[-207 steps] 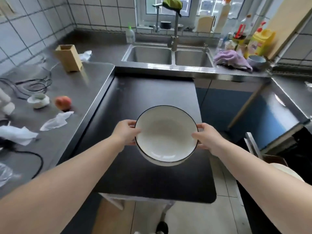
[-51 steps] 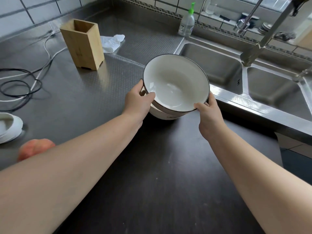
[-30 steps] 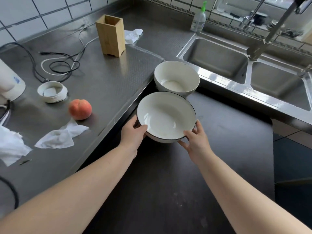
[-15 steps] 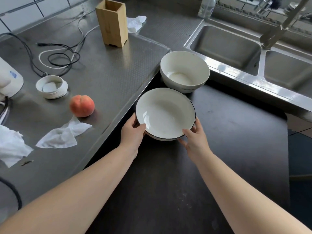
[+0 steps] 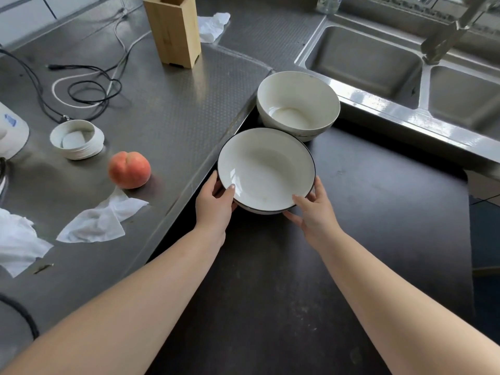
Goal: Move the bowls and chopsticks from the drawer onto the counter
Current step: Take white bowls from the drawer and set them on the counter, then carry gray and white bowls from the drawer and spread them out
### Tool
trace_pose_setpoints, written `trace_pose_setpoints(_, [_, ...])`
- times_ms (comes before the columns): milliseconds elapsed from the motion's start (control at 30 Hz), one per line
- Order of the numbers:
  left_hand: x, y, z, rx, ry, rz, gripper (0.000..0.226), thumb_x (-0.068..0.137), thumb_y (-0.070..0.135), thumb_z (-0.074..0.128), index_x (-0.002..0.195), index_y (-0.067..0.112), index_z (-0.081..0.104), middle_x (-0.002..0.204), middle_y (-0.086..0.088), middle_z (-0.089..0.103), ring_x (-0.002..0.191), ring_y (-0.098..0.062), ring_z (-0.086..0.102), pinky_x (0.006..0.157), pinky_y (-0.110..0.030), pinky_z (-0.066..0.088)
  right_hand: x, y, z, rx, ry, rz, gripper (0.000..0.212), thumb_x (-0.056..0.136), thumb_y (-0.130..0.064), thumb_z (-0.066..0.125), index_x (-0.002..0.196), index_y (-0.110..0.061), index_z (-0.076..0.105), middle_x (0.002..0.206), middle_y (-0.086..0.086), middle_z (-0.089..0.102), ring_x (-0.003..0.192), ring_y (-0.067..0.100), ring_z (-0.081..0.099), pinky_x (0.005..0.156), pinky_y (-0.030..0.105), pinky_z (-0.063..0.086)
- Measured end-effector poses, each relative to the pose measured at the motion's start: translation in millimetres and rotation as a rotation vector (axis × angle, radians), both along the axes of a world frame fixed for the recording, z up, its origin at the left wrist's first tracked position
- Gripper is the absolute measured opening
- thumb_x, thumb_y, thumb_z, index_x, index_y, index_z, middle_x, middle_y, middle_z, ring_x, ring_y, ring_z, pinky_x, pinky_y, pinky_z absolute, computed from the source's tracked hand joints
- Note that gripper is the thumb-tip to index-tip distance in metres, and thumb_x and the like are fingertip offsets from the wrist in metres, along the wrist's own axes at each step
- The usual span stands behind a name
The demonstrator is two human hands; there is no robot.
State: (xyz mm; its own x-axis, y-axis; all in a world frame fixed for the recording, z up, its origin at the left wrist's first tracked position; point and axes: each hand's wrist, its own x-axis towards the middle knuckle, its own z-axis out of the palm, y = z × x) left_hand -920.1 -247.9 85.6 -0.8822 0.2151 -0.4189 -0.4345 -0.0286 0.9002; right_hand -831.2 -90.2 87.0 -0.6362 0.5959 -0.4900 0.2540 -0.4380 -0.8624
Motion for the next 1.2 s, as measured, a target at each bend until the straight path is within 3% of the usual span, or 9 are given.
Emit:
trace_pose_setpoints(267, [-16,-1,-6,-0.022,-0.007,-0.013,0.044,0.094,0.009,0.054,0.134,0.026,0.057,0.127,0.006,0.064,0.114,-0.013,0.061,0.093,-0.037,0.055,-10,-7,2,0.032,-0.025,-0.01,0.064,0.093,0.002,0.049,0.141,-0.04,0.039,0.133,-0.004,0.054,0.12,0.017,0.054,0.086,0.04,0.056])
trace_pose_setpoints(433, [-21,-1,-6,-0.041,-0.015,-0.04,0.044,0.094,0.01,0.055,0.135,0.026,0.055,0.126,0.006,0.064,0.114,-0.013,0.062,0.093,-0.036,0.055,-12,-11,6,0.088,-0.06,0.008,0.055,0.093,-0.001,0.05,0.132,-0.038,0.045,0.118,-0.011,0.059,0.11,0.013,0.057,0.089,0.039,0.055])
trace_pose_setpoints(567, [-18,-9,-1,-0.079,-0.01,-0.065,0.048,0.093,0.016,0.058,0.139,0.025,0.05,0.129,0.008,0.062,0.118,-0.011,0.058,0.1,-0.037,0.048,0,-16,15,0.186,-0.166,-0.033,0.074,0.092,-0.019,0.061,0.152,-0.029,0.021,0.145,-0.001,0.043,0.128,0.015,0.048,0.102,0.041,0.047])
trace_pose_setpoints(700, [4,-26,16,-0.112,0.002,-0.039,0.039,0.095,0.013,0.058,0.133,0.017,0.053,0.122,0.006,0.058,0.112,-0.009,0.056,0.091,-0.031,0.048,31,-22,30,0.242,-0.157,-0.085,0.064,0.094,-0.019,0.059,0.15,-0.023,0.03,0.144,0.003,0.045,0.128,0.015,0.047,0.096,0.033,0.049])
trace_pose_setpoints(800, [32,-37,31,-0.116,0.026,-0.079,0.026,0.095,0.011,0.058,0.119,0.02,0.059,0.106,0.008,0.061,0.1,-0.004,0.058,0.087,-0.029,0.049,62,-28,43,0.251,-0.148,-0.119,0.056,0.096,-0.016,0.056,0.147,-0.02,0.036,0.136,0.004,0.05,0.115,0.013,0.053,0.093,0.032,0.05])
trace_pose_setpoints(900, [68,-39,43,-0.104,0.053,-0.176,0.019,0.095,0.009,0.059,0.108,0.023,0.061,0.104,0.006,0.063,0.099,-0.006,0.059,0.087,-0.029,0.05,105,-35,56,0.25,-0.156,-0.15,0.05,0.096,-0.016,0.056,0.144,-0.02,0.042,0.128,0.002,0.054,0.1,0.01,0.055,0.094,0.034,0.051])
trace_pose_setpoints(1200, [237,-7,79,-0.045,0.162,-0.504,0.019,0.093,0.005,0.06,0.107,0.017,0.063,0.103,0.001,0.066,0.095,-0.011,0.062,0.085,-0.032,0.05,317,-49,82,0.267,-0.144,-0.401,0.043,0.097,-0.015,0.055,0.139,-0.019,0.047,0.121,-0.001,0.055,0.092,0.003,0.055,0.093,0.035,0.05])
